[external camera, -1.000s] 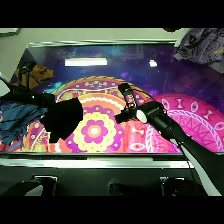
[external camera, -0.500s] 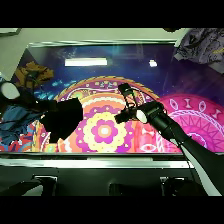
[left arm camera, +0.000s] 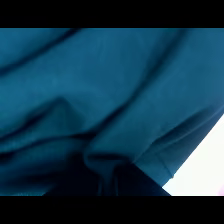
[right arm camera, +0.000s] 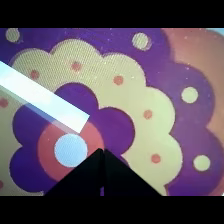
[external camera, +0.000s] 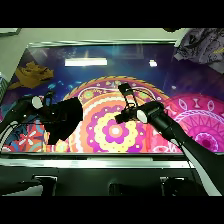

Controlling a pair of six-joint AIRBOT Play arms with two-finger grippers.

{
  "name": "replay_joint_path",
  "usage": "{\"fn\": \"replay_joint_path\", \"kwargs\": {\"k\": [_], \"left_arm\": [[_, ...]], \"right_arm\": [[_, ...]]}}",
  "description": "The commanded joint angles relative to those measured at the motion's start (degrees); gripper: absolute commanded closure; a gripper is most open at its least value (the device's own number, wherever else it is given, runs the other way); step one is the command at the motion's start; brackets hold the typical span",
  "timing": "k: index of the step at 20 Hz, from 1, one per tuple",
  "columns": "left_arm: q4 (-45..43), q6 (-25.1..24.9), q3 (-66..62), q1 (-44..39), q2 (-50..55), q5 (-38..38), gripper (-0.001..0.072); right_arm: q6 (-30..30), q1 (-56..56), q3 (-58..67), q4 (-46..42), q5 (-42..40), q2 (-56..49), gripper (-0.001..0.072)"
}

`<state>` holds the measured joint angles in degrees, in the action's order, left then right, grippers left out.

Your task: Fold the clothes and pants, and hang the long-sleeved shirts on hangers.

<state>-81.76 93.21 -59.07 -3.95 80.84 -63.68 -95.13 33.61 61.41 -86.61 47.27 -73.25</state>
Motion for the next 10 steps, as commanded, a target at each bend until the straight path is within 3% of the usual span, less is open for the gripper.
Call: {"fn": "replay_joint_path", "kwargs": {"k": [1,6,8,10], "left_arm": [[6.5,-1.0,-2.4,-2.4,-0.9,-2.0,0.0694],[20.0,-1.3,-12.6,-15.0,-6.4,-2.7,0.0693],[23.4,2.9,-15.4,-21.6,-6.2,0.4,0.0694],[23.5,7.4,-15.5,-28.1,-5.6,8.1,0.0694]], "right_arm": [[-0.6,0.0,0.1,-0.9,1.5,3.2,0.0681],[-2.2,0.0,0.1,-10.2,11.2,14.9,0.0681],[-4.1,0.0,0.1,-17.8,18.8,19.8,0.0680],[-4.7,0.0,0.0,-23.9,25.1,24.5,0.0680]]}}
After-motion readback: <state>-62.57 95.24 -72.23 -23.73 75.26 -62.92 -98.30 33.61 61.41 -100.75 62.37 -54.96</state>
